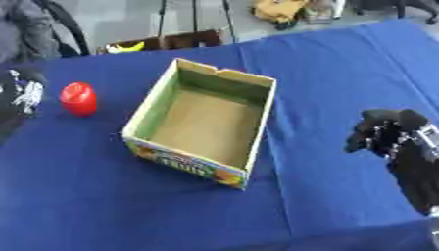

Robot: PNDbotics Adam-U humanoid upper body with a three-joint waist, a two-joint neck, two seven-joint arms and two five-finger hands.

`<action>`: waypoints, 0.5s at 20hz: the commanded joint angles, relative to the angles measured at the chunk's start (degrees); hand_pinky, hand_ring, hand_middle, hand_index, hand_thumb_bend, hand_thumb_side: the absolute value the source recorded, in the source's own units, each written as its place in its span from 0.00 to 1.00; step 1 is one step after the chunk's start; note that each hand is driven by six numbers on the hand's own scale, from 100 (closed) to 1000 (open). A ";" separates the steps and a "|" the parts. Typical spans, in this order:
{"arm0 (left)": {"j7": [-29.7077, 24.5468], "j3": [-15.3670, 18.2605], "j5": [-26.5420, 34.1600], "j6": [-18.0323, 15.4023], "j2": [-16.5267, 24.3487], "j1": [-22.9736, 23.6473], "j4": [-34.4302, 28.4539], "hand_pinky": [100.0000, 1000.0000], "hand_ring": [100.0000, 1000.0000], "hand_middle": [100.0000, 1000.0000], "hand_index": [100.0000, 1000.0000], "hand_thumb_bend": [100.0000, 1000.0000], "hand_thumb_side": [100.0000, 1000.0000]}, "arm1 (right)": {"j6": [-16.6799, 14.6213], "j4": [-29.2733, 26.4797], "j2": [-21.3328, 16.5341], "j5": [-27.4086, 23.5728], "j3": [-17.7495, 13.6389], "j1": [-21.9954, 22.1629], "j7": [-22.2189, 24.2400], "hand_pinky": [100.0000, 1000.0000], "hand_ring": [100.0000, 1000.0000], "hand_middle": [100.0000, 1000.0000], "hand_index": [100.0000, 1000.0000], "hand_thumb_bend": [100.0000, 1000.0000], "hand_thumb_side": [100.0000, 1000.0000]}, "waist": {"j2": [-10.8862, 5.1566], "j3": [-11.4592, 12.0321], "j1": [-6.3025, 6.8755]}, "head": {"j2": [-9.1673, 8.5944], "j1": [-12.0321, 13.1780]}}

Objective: Pick up objects on the table and place them in the box.

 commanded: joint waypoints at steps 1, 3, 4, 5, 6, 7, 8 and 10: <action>0.13 0.66 -0.04 -0.24 1.44 -0.35 -0.90 0.32 0.49 0.61 0.78 0.00 0.76 | -0.10 -1.20 -0.50 0.12 -0.27 -0.31 -0.19 0.53 0.55 0.54 0.72 0.00 0.83 | -0.76 -0.07 0.01 | -0.26 -0.11; 0.23 0.64 -0.15 -0.34 1.80 -0.25 -0.86 0.32 0.49 0.61 0.78 0.00 0.75 | -0.10 -1.20 -0.52 0.13 -0.26 -0.32 -0.19 0.53 0.55 0.54 0.72 0.00 0.83 | -0.77 -0.08 0.02 | -0.27 -0.11; 0.29 0.63 -0.19 -0.43 2.02 -0.19 -0.84 0.32 0.49 0.61 0.78 0.00 0.75 | -0.10 -1.20 -0.53 0.13 -0.25 -0.33 -0.19 0.53 0.55 0.54 0.72 0.00 0.83 | -0.78 -0.08 0.02 | -0.26 -0.10; 0.37 0.62 -0.22 -0.53 2.29 -0.14 -0.82 0.32 0.49 0.61 0.78 0.00 0.75 | -0.11 -1.20 -0.55 0.13 -0.24 -0.33 -0.18 0.53 0.55 0.54 0.72 0.00 0.83 | -0.79 -0.08 0.02 | -0.27 -0.08; 0.46 0.63 -0.25 -0.62 2.54 -0.08 -0.77 0.32 0.49 0.61 0.78 0.00 0.75 | -0.11 -1.20 -0.56 0.13 -0.24 -0.31 -0.18 0.53 0.55 0.54 0.72 0.00 0.83 | -0.81 -0.08 0.02 | -0.27 -0.07; 0.55 0.65 -0.29 -0.69 2.82 -0.03 -0.69 0.33 0.49 0.61 0.78 0.00 0.74 | -0.10 -1.20 -0.56 0.13 -0.23 -0.30 -0.18 0.53 0.55 0.54 0.72 0.00 0.83 | -0.82 -0.09 0.02 | -0.28 -0.07; 0.63 0.67 -0.36 -0.78 3.14 0.02 -0.57 0.33 0.49 0.61 0.78 0.00 0.74 | -0.10 -1.20 -0.57 0.13 -0.23 -0.29 -0.17 0.53 0.55 0.54 0.72 0.00 0.83 | -0.83 -0.09 0.02 | -0.30 -0.08; 0.75 0.62 -0.70 -1.12 4.35 0.08 -0.11 0.33 0.50 0.62 0.78 0.00 0.72 | -0.14 -1.20 -0.62 0.13 -0.21 -0.29 -0.14 0.53 0.55 0.54 0.72 0.00 0.83 | -0.84 -0.10 0.01 | -0.35 -0.08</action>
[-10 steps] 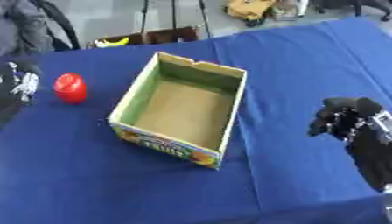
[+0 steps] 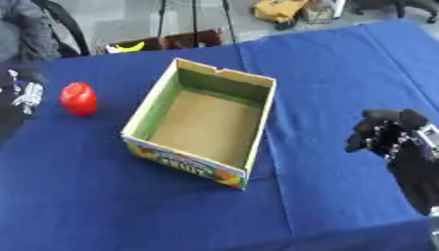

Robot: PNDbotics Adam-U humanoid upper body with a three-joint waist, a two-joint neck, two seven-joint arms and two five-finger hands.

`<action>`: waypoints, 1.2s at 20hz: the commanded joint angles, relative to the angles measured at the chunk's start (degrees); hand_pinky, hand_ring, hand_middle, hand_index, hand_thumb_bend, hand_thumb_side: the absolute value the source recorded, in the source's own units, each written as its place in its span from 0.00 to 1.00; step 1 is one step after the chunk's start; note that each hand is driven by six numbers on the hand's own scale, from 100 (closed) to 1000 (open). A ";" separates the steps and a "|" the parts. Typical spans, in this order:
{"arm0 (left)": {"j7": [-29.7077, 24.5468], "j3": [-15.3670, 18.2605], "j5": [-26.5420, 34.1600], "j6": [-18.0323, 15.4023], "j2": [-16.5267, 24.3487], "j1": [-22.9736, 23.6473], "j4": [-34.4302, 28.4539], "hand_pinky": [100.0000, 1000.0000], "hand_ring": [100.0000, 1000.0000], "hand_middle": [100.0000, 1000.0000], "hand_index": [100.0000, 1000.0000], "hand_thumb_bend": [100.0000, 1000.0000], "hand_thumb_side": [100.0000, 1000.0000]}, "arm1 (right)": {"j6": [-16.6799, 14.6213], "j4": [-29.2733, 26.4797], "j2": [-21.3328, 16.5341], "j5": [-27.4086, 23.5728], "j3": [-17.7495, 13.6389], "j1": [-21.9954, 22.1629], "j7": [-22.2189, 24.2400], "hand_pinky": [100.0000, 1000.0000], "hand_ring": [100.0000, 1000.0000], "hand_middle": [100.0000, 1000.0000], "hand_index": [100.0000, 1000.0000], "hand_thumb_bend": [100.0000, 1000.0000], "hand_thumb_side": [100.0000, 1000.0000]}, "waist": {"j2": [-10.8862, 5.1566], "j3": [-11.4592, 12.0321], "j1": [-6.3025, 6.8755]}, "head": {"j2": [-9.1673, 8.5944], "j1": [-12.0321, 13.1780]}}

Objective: Pick up objects on the table and place them in the box.

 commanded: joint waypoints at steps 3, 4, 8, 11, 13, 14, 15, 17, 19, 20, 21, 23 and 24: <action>0.76 0.37 -0.89 -1.48 6.45 -0.69 1.28 0.33 0.50 0.62 0.78 0.00 0.66 | -0.24 -1.20 -0.73 0.16 -0.14 -0.29 -0.01 0.53 0.55 0.54 0.72 0.00 0.83 | -0.76 -0.13 0.01 | -0.41 0.02; 1.05 0.24 -1.09 -2.04 7.97 -0.93 2.16 0.33 0.50 0.62 0.78 0.00 0.64 | -0.24 -1.20 -0.76 0.18 -0.11 -0.28 0.02 0.53 0.55 0.54 0.72 0.00 0.83 | -0.76 -0.16 0.02 | -0.40 0.08; 2.52 -0.51 -1.49 -5.08 14.77 -3.39 8.33 0.33 0.51 0.63 0.78 0.00 0.58 | -0.20 -1.20 -0.83 0.24 -0.02 -0.27 0.09 0.53 0.55 0.54 0.72 0.00 0.83 | -0.78 -0.41 0.17 | -0.51 0.29; 3.31 -1.64 -2.89 -7.42 19.29 -6.50 14.85 0.33 0.51 0.64 0.78 0.00 0.51 | -0.16 -1.20 -0.91 0.31 0.13 -0.33 0.24 0.53 0.55 0.54 0.72 0.00 0.84 | -0.68 -0.67 0.31 | -0.62 0.50; 3.50 -2.84 -4.38 -8.96 21.67 -8.87 19.51 0.33 0.52 0.64 0.78 0.00 0.50 | -0.18 -1.20 -1.00 0.39 0.24 -0.39 0.34 0.53 0.55 0.54 0.72 0.00 0.84 | -0.56 -0.97 0.41 | -0.68 0.65; 3.49 -3.57 -5.25 -9.85 22.69 -10.05 21.83 0.34 0.52 0.64 0.78 0.00 0.50 | -0.20 -1.20 -1.04 0.43 0.29 -0.42 0.40 0.53 0.55 0.54 0.72 0.00 0.84 | -0.51 -1.14 0.47 | -0.68 0.75; 3.45 -4.34 -6.41 -10.78 23.63 -11.27 24.13 0.34 0.52 0.65 0.78 0.05 0.48 | -0.20 -1.20 -1.08 0.46 0.33 -0.43 0.44 0.53 0.55 0.54 0.72 0.00 0.84 | -0.49 -1.33 0.55 | -0.65 0.87; 3.33 -5.87 -9.26 -12.81 24.79 -13.81 28.72 0.34 0.53 0.65 0.78 0.14 0.49 | -0.16 -1.20 -1.17 0.52 0.46 -0.45 0.54 0.53 0.55 0.54 0.72 0.00 0.85 | -0.45 -1.65 0.72 | -0.61 1.05; 2.99 -7.37 -12.60 -14.95 25.17 -16.56 33.06 0.35 0.54 0.66 0.78 0.25 0.53 | -0.05 -1.20 -1.26 0.61 0.66 -0.50 0.70 0.53 0.55 0.54 0.72 0.00 0.85 | -0.39 -1.99 0.95 | -0.59 1.27; 2.74 -8.04 -14.36 -16.07 25.15 -18.05 35.14 0.35 0.55 0.66 0.78 0.32 0.56 | 0.00 -1.20 -1.31 0.64 0.76 -0.55 0.79 0.53 0.55 0.54 0.72 0.00 0.85 | -0.37 -2.15 1.06 | -0.59 1.37; 2.58 -8.55 -16.05 -17.16 25.02 -19.41 36.98 0.35 0.55 0.66 0.78 0.45 0.63 | 0.04 -1.20 -1.36 0.66 0.85 -0.60 0.87 0.53 0.55 0.54 0.72 0.00 0.85 | -0.35 -2.31 1.16 | -0.59 1.48; 2.51 -9.23 -19.28 -19.11 24.63 -21.76 40.09 0.36 0.56 0.66 0.78 0.62 0.70 | 0.09 -1.20 -1.45 0.69 1.00 -0.67 1.01 0.53 0.55 0.54 0.72 0.00 0.86 | -0.31 -2.66 1.31 | -0.60 1.65; 2.52 -9.53 -20.96 -20.00 24.39 -22.88 41.40 0.36 0.56 0.66 0.78 0.67 0.73 | 0.11 -1.20 -1.49 0.73 1.09 -0.68 1.11 0.53 0.55 0.54 0.72 0.00 0.86 | -0.26 -2.90 1.39 | -0.62 1.76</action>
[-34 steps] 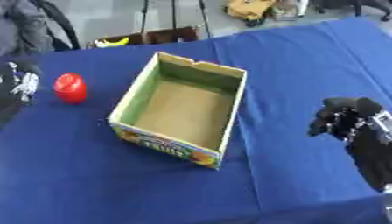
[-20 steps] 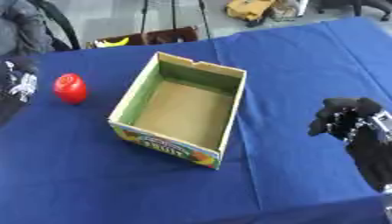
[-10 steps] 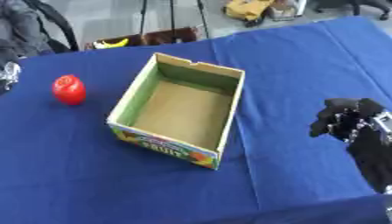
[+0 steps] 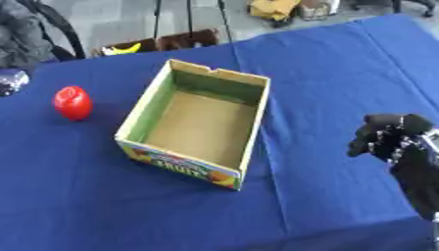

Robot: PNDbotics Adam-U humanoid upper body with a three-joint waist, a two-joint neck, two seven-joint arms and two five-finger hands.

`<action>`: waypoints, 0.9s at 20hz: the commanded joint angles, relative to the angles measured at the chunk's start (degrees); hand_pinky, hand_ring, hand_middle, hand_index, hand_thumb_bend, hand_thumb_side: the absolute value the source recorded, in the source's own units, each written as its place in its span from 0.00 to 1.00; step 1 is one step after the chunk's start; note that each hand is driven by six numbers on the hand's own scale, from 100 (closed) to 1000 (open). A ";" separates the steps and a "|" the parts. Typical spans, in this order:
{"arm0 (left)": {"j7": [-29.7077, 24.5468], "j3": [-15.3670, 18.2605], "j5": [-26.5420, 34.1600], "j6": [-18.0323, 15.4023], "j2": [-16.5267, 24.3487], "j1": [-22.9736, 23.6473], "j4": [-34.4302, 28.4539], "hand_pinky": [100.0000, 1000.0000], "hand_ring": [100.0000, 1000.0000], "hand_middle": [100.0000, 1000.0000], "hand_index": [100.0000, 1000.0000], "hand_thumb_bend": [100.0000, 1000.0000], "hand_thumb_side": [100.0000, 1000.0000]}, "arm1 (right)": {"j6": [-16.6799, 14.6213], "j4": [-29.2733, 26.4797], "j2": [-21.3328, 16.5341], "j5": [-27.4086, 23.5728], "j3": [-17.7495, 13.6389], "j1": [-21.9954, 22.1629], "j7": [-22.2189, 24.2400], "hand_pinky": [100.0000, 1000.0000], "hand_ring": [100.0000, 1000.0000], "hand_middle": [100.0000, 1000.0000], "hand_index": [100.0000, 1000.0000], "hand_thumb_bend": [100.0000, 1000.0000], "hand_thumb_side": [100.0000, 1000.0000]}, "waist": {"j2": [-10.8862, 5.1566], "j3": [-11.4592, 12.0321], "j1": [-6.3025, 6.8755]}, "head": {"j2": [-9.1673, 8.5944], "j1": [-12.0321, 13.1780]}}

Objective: Pick up objects on the table and place them in the box.

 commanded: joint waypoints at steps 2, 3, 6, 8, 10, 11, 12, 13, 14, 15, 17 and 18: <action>0.28 -0.74 -6.27 -3.53 1.75 -4.03 4.83 0.37 0.56 0.66 0.78 0.78 0.79 | -0.04 -1.20 -1.06 0.73 0.29 -0.67 0.52 0.53 0.55 0.54 0.72 0.00 0.87 | -0.42 -0.60 0.16 | -0.52 0.64; 0.61 -0.84 -7.36 -4.06 1.49 -4.74 5.69 0.37 0.56 0.66 0.78 0.82 0.81 | -0.02 -1.20 -1.07 0.78 0.34 -0.70 0.57 0.53 0.55 0.54 0.72 0.00 0.87 | -0.38 -0.79 0.23 | -0.55 0.72; 1.88 -1.17 -9.72 -4.89 0.65 -6.24 7.54 0.37 0.56 0.65 0.77 0.84 0.83 | 0.02 -1.20 -1.09 0.85 0.44 -0.78 0.65 0.53 0.55 0.54 0.72 0.00 0.87 | -0.28 -1.25 0.39 | -0.57 0.91; 2.65 -1.44 -10.88 -5.10 0.08 -6.84 8.32 0.37 0.56 0.65 0.77 0.83 0.83 | 0.08 -1.20 -1.11 0.89 0.54 -0.83 0.73 0.53 0.55 0.54 0.72 0.00 0.87 | -0.22 -1.47 0.50 | -0.55 1.05; 3.25 -1.66 -11.75 -5.10 -0.58 -7.23 8.95 0.37 0.56 0.64 0.77 0.81 0.83 | 0.13 -1.20 -1.12 0.92 0.61 -0.95 0.79 0.53 0.55 0.54 0.72 0.00 0.88 | -0.13 -1.69 0.64 | -0.52 1.13; 3.52 -1.75 -12.15 -4.99 -0.88 -7.36 9.21 0.37 0.56 0.64 0.77 0.80 0.83 | 0.14 -1.20 -1.13 0.92 0.64 -1.00 0.81 0.53 0.55 0.54 0.72 0.00 0.88 | -0.09 -1.79 0.70 | -0.50 1.15; 3.77 -1.84 -12.54 -4.84 -1.21 -7.46 9.43 0.37 0.56 0.64 0.77 0.79 0.83 | 0.17 -1.20 -1.13 0.94 0.68 -1.04 0.85 0.53 0.55 0.54 0.72 0.00 0.88 | -0.04 -1.89 0.75 | -0.50 1.17; 4.00 -1.92 -12.91 -4.71 -1.51 -7.54 9.65 0.37 0.56 0.64 0.77 0.79 0.84 | 0.19 -1.20 -1.13 0.96 0.70 -1.05 0.87 0.53 0.55 0.54 0.72 0.00 0.88 | -0.01 -1.97 0.79 | -0.51 1.18; 4.23 -1.99 -13.28 -4.55 -1.84 -7.63 9.88 0.37 0.56 0.64 0.77 0.78 0.83 | 0.22 -1.20 -1.12 0.98 0.71 -1.05 0.87 0.53 0.55 0.54 0.72 0.00 0.88 | 0.01 -2.05 0.83 | -0.51 1.21; 4.52 -2.04 -13.64 -4.38 -2.11 -7.71 10.07 0.37 0.56 0.64 0.77 0.77 0.83 | 0.24 -1.20 -1.13 1.01 0.72 -1.07 0.87 0.53 0.55 0.54 0.72 0.00 0.88 | 0.03 -2.13 0.87 | -0.52 1.25; 5.30 -2.09 -14.46 -3.81 -2.63 -7.85 10.40 0.37 0.56 0.64 0.77 0.75 0.81 | 0.24 -1.20 -1.11 1.02 0.80 -1.18 0.94 0.53 0.55 0.54 0.72 0.00 0.89 | 0.15 -2.32 0.94 | -0.60 1.29; 5.76 -2.11 -14.84 -3.49 -2.89 -7.91 10.55 0.37 0.56 0.64 0.77 0.75 0.81 | 0.25 -1.20 -1.10 1.03 0.81 -1.22 0.96 0.53 0.55 0.54 0.72 0.00 0.89 | 0.22 -2.39 0.96 | -0.64 1.30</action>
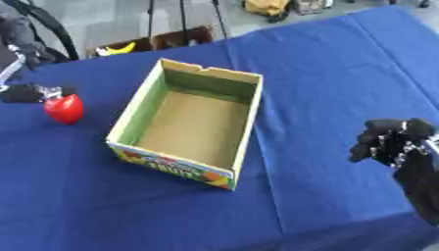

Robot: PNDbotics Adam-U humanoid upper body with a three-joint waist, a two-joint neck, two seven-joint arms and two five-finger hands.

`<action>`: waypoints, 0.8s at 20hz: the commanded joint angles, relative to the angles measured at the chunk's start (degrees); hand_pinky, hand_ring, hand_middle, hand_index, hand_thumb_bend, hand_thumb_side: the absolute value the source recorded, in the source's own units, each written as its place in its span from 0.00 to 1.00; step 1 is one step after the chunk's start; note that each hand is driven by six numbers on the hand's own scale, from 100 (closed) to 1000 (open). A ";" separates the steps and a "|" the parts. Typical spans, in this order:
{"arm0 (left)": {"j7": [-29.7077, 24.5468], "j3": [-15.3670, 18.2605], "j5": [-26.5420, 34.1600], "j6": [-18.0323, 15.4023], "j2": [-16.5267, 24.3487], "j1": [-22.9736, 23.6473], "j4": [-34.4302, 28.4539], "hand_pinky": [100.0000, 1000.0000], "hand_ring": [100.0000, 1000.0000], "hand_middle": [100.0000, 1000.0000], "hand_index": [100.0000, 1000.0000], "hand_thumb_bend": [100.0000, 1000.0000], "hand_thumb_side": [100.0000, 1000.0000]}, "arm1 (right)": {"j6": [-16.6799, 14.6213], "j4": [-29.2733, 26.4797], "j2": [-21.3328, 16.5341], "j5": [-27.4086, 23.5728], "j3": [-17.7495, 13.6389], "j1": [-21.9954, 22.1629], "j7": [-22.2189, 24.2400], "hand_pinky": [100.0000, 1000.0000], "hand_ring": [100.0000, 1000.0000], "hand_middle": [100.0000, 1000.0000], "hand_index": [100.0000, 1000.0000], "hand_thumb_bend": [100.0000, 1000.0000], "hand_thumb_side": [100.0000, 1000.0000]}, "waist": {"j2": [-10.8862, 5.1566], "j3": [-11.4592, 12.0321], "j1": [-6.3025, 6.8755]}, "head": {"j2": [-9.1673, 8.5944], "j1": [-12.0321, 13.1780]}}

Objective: Pick up objects on the table and place them in the box.

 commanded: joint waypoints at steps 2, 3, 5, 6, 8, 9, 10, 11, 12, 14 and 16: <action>2.04 0.09 -1.65 1.22 0.76 -1.18 0.15 0.37 0.56 0.64 0.77 0.73 0.79 | -0.09 -1.20 -1.01 0.55 0.01 -0.74 0.21 0.53 0.55 0.54 0.72 0.00 0.89 | -0.43 -0.21 -0.06 | -0.42 0.28; 2.53 0.06 -1.97 1.55 0.56 -1.21 0.27 0.37 0.56 0.64 0.77 0.72 0.78 | -0.10 -1.20 -1.00 0.58 0.01 -0.75 0.22 0.53 0.55 0.54 0.72 0.00 0.89 | -0.38 -0.26 -0.04 | -0.44 0.32; 3.60 0.00 -2.67 2.15 0.24 -1.26 0.43 0.37 0.56 0.64 0.77 0.72 0.77 | -0.08 -1.20 -0.97 0.64 0.04 -0.75 0.23 0.53 0.55 0.54 0.72 0.00 0.89 | -0.31 -0.32 -0.04 | -0.44 0.35; 4.11 -0.06 -3.00 2.40 0.05 -1.26 0.53 0.37 0.56 0.64 0.77 0.71 0.76 | -0.09 -1.20 -0.96 0.66 0.06 -0.77 0.24 0.53 0.55 0.54 0.72 0.00 0.89 | -0.28 -0.34 -0.05 | -0.45 0.36; 4.90 -0.19 -3.51 2.68 -0.22 -1.26 0.74 0.37 0.56 0.64 0.77 0.71 0.76 | -0.09 -1.20 -0.94 0.69 0.08 -0.79 0.27 0.53 0.55 0.54 0.72 0.00 0.89 | -0.23 -0.36 -0.07 | -0.45 0.35; 5.14 -0.23 -3.67 2.73 -0.28 -1.27 0.83 0.37 0.56 0.64 0.77 0.71 0.76 | -0.09 -1.20 -0.93 0.70 0.08 -0.80 0.28 0.53 0.55 0.54 0.72 0.00 0.89 | -0.23 -0.37 -0.07 | -0.45 0.35; 5.31 -0.26 -3.79 2.74 -0.31 -1.27 0.90 0.37 0.56 0.64 0.77 0.71 0.76 | -0.09 -1.20 -0.93 0.70 0.08 -0.80 0.28 0.53 0.55 0.54 0.72 0.00 0.89 | -0.23 -0.37 -0.07 | -0.45 0.35; 5.43 -0.27 -3.86 2.74 -0.33 -1.28 0.96 0.37 0.56 0.64 0.77 0.71 0.76 | -0.10 -1.20 -0.93 0.70 0.08 -0.80 0.28 0.53 0.55 0.54 0.72 0.00 0.89 | -0.22 -0.37 -0.07 | -0.45 0.35; 5.65 -0.29 -4.04 2.88 -0.48 -1.17 1.02 0.37 0.56 0.64 0.77 0.68 0.74 | -0.11 -1.20 -0.89 0.71 0.07 -0.82 0.27 0.53 0.55 0.54 0.72 0.00 0.89 | -0.13 -0.41 -0.11 | -0.53 0.30; 6.40 -0.41 -4.76 3.45 -0.93 -0.88 1.13 0.37 0.56 0.64 0.77 0.67 0.74 | -0.16 -1.20 -0.83 0.78 0.06 -0.87 0.30 0.53 0.55 0.54 0.72 0.00 0.89 | 0.02 -0.47 -0.17 | -0.65 0.25; 6.88 -0.57 -5.46 3.87 -1.33 -0.64 1.39 0.37 0.55 0.64 0.77 0.66 0.75 | -0.18 -1.20 -0.79 0.80 0.06 -0.92 0.31 0.53 0.55 0.54 0.72 0.00 0.89 | 0.07 -0.49 -0.20 | -0.66 0.25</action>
